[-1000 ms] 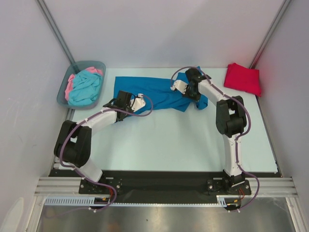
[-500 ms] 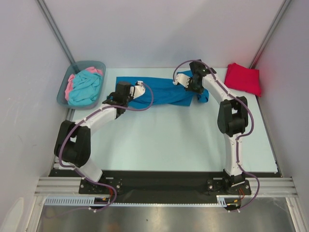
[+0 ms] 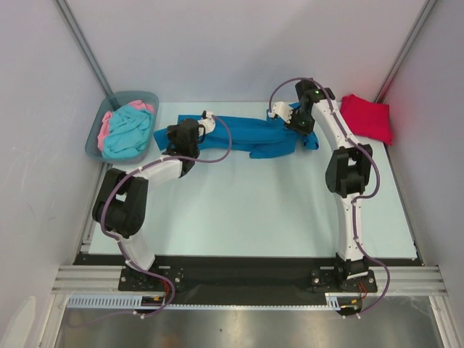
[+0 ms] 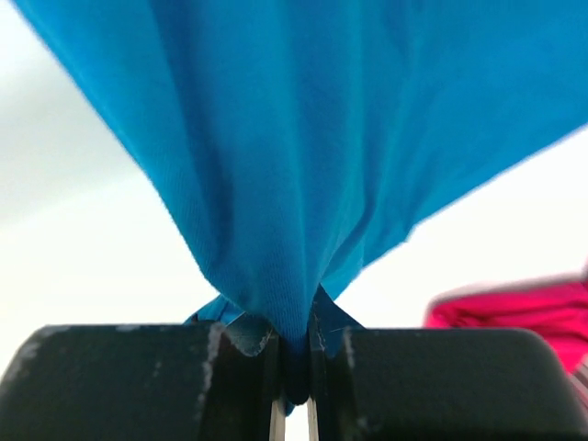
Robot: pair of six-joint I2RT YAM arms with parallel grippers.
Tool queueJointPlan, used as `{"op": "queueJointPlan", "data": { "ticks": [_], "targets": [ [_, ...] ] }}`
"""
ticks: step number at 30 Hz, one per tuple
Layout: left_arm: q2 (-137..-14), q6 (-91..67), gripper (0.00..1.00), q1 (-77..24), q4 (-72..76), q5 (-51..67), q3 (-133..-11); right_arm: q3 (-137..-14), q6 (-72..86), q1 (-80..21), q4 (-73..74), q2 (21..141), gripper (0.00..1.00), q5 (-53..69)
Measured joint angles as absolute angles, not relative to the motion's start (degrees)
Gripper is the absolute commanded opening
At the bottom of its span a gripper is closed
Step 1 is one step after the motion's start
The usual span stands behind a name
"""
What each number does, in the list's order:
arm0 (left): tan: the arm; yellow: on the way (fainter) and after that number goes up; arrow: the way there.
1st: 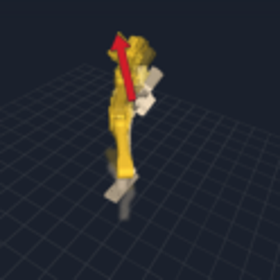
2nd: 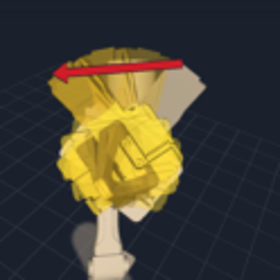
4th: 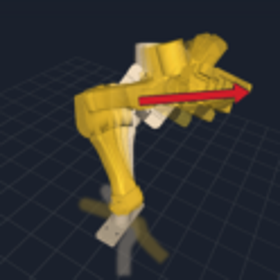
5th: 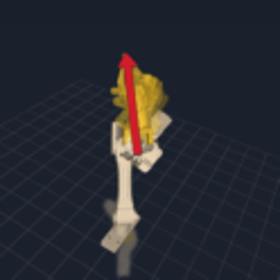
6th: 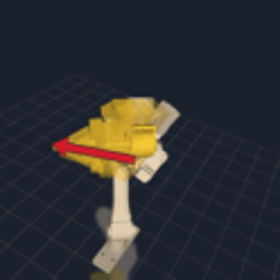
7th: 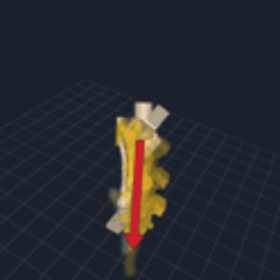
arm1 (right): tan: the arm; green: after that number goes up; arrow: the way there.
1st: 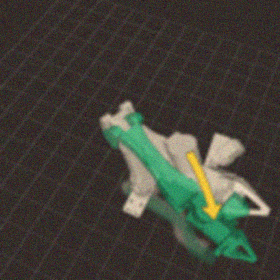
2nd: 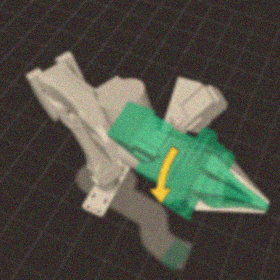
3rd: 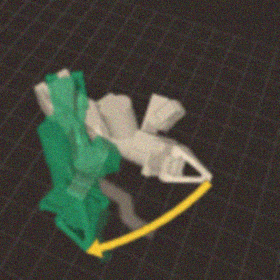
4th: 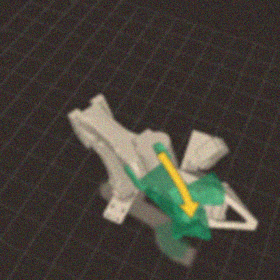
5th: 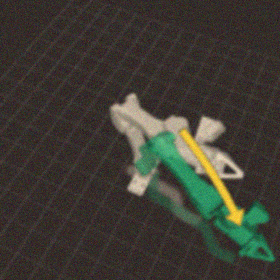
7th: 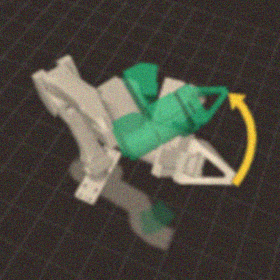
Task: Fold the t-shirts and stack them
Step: Flatten the tshirt out
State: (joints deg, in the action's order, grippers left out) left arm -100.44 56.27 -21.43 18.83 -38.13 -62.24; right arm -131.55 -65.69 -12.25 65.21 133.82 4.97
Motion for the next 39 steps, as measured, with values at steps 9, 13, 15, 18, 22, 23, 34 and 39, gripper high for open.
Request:
{"op": "queueJointPlan", "data": {
  "ticks": [9,13,15,18,22,23,34,39],
  "targets": [
    [-100.71,59.79,0.0,-21.21,27.07,-39.09,-59.37,-134.1,-65.8,-11.94,74.67,135.92,0.12,14.17],
    [-101.38,63.42,0.0,-20.84,34.5,-39.48,-55.16,-130.72,-64.99,-11.88,75.02,135.63,0.12,18.94],
    [-101.49,65.08,0.0,-20.71,37.63,-39.59,-52.97,-127.9,-64.45,-11.86,75.24,135.63,0.12,21.28],
    [-101.49,66.52,0.0,-20.69,40.58,-39.9,-51.18,-124.03,-63.35,-11.88,75.4,135.37,0.12,24.82],
    [-101.34,67.94,0.0,-20.29,43.7,-39.9,-50.43,-116.2,-62.54,-12.23,75.13,131.48,0.12,28.29],
    [-101.34,68.34,0.0,-20.05,44.51,-39.88,-50.41,-114.17,-62.54,-12.36,75.29,129.95,0.12,28.93],
    [-107.9,72.53,0.0,-16.32,50.24,-39.2,-59.09,-102.35,-62.48,-14.63,76.12,116.95,0.14,32.82],
    [-112.18,72.55,0.0,-16.67,48.34,-38.57,-63.81,-104.07,-62.15,-14.15,76.53,118.56,0.15,32.25]
  ]
}}
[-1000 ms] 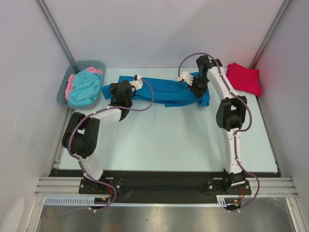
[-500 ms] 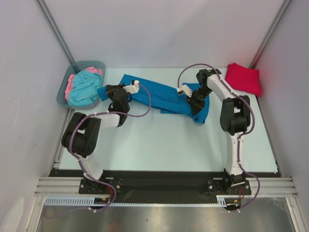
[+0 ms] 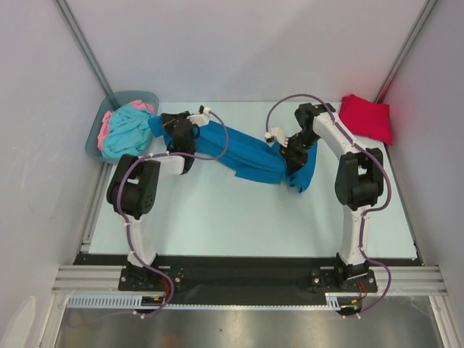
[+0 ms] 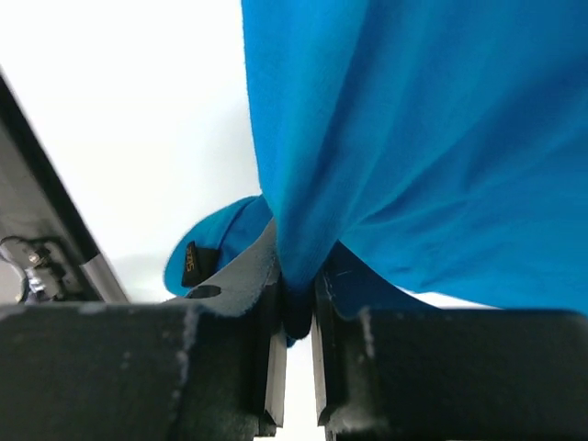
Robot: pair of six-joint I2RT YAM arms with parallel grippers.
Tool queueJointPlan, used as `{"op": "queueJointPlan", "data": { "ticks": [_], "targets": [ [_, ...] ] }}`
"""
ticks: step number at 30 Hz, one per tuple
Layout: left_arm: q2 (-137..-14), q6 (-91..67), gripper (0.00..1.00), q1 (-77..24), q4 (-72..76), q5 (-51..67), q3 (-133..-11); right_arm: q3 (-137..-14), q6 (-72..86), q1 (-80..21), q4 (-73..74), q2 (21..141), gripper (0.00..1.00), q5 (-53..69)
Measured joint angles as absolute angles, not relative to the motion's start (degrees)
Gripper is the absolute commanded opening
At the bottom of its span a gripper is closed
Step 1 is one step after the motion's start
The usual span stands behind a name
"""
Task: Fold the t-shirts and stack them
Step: Flatten the tshirt out
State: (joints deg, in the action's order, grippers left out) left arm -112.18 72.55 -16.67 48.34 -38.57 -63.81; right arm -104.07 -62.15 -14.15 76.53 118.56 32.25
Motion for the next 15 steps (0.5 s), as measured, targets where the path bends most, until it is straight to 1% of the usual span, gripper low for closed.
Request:
{"op": "queueJointPlan", "data": {
  "ticks": [8,15],
  "targets": [
    [-117.12,73.12,0.0,-17.72,47.2,-38.65,-67.22,-119.13,-58.57,-11.44,76.25,129.05,0.19,26.83],
    [-120.2,73.14,0.0,-18.98,47.18,-39.33,-69.23,-125.1,-56.55,-10.0,73.93,134.19,0.2,18.92]
  ]
}}
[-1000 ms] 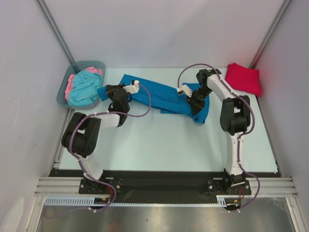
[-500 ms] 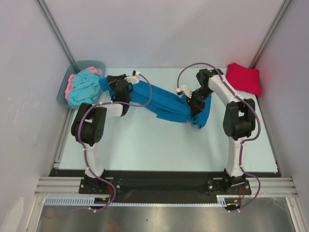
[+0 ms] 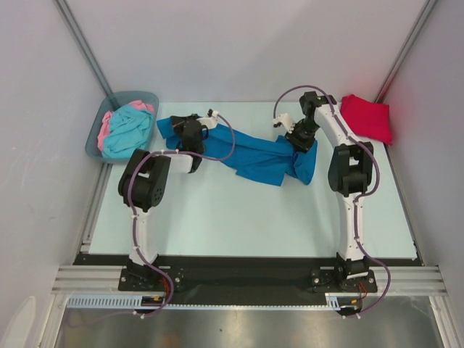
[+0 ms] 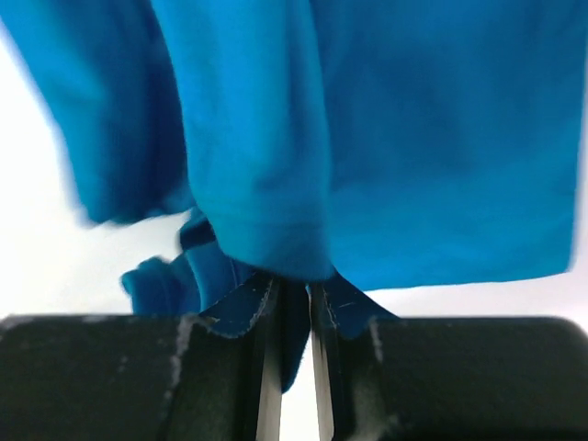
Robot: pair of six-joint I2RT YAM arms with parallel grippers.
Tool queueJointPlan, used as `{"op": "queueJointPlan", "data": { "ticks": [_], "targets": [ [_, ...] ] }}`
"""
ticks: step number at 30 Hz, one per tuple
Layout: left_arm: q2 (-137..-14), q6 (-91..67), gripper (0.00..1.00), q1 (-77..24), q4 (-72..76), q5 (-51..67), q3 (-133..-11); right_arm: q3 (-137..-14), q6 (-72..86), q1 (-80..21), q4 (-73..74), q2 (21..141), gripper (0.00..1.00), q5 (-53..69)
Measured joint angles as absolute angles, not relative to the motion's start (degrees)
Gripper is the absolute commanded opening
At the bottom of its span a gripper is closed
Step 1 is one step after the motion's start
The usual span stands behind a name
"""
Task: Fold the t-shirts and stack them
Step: Flatten the tshirt out
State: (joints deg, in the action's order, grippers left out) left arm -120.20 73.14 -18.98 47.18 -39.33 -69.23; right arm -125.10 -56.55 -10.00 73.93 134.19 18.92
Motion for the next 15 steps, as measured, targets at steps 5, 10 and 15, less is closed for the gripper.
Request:
{"op": "queueJointPlan", "data": {
  "ticks": [5,10,15],
  "targets": [
    [-121.8,73.21,0.0,-19.97,47.2,-40.53,-70.65,-125.95,-56.05,-10.07,69.14,136.51,0.3,13.93],
    [-123.55,74.37,0.29,-20.82,47.46,-41.95,-71.92,-125.89,-54.63,-10.41,62.26,137.38,0.79,8.47],
    [-125.27,77.08,0.83,-20.88,48.01,-43.94,-72.62,-124.66,-54.43,-10.79,56.69,136.66,0.79,5.82]
  ]
}}
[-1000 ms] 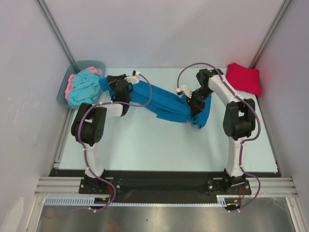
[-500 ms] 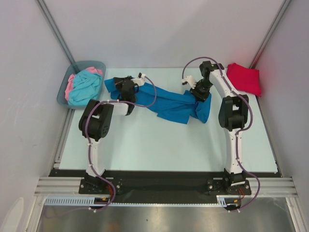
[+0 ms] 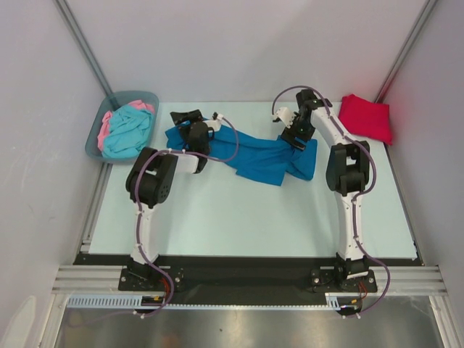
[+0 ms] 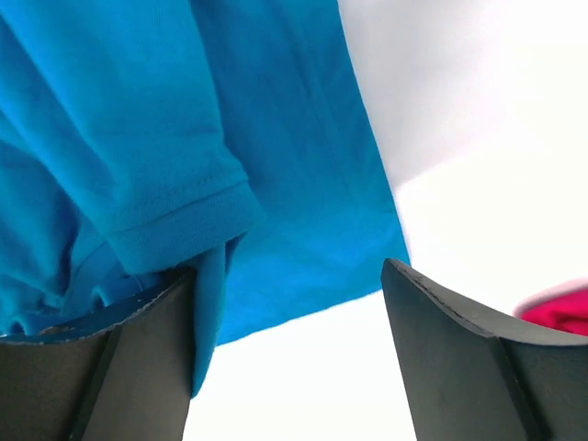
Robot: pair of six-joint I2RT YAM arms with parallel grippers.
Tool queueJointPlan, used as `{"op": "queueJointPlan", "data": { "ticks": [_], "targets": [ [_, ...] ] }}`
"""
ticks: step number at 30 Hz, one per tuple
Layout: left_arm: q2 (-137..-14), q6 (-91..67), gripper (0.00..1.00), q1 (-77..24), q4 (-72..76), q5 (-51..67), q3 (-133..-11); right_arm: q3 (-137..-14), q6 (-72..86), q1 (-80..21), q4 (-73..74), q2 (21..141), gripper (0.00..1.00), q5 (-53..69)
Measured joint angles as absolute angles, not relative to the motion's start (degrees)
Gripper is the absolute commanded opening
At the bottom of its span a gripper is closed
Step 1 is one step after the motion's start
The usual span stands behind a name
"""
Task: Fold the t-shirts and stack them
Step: Flatten the tshirt out
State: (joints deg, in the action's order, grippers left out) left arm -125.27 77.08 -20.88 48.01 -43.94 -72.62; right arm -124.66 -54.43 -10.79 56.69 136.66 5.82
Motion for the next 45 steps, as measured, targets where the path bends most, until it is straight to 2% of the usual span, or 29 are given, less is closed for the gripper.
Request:
{"op": "queueJointPlan", "data": {
  "ticks": [3,4,10,12,16,24,31,45],
  "targets": [
    [-125.29,77.54,0.97,-20.86,47.97,-45.12,-72.62,-122.23,-54.41,-11.38,55.46,134.56,0.79,5.02],
    [-125.29,77.56,0.97,-20.8,47.92,-45.41,-72.62,-121.16,-54.46,-11.81,55.31,133.23,0.78,4.91],
    [-123.07,75.75,0.94,-20.21,45.43,-45.89,-69.23,-114.32,-56.38,-16.82,57.21,119.74,0.76,5.54],
    [-120.38,73.19,0.9,-20.01,41.08,-45.25,-67.09,-114.24,-57.39,-18.96,59.96,115.5,0.75,7.22],
    [-114.28,66.52,0.88,-19.38,29.67,-42.65,-66.67,-113.56,-59.05,-23.33,66.78,111.02,0.7,11.4],
    [-107.98,59.72,0.88,-18.65,19.66,-40.01,-66.65,-105.16,-58.61,-29.91,72.05,117.38,0.61,14.5],
    [-107.85,58.41,0.88,-17.37,16.82,-39.22,-66.54,-102.06,-57.32,-33.28,70.87,119.35,0.61,14.63],
    [-106.48,56.88,0.88,-15.73,15.97,-38.79,-66.41,-92.88,-53.43,-33.47,54.19,119.37,0.57,5.78]
  ]
}}
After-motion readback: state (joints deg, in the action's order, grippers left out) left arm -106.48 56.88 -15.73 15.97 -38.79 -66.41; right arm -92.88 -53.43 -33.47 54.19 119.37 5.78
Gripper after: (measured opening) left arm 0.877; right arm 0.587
